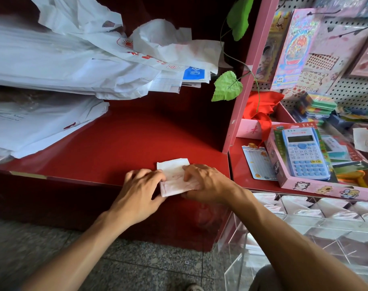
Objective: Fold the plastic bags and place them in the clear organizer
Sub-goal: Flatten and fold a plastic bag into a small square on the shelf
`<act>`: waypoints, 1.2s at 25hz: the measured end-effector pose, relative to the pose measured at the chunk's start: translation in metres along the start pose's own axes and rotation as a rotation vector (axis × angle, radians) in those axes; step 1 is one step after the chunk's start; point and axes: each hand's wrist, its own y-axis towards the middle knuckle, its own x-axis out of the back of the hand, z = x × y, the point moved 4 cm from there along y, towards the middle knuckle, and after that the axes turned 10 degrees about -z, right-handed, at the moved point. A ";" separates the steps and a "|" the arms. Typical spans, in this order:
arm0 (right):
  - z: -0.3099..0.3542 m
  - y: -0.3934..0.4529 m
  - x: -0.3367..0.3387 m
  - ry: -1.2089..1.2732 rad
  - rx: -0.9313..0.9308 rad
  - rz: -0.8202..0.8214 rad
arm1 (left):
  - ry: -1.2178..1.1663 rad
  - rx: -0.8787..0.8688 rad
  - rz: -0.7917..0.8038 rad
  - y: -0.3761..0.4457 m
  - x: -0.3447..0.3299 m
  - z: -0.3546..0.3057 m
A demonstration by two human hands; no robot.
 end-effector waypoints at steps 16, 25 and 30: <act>-0.015 0.003 0.003 0.387 -0.405 -0.387 | -0.432 0.555 -0.175 0.010 0.005 0.006; 0.005 0.003 -0.006 -0.140 -0.074 -0.226 | -0.088 0.185 -0.092 0.010 -0.004 -0.007; 0.006 -0.006 -0.026 -0.226 -0.064 0.153 | -0.054 0.125 0.337 0.006 -0.012 -0.014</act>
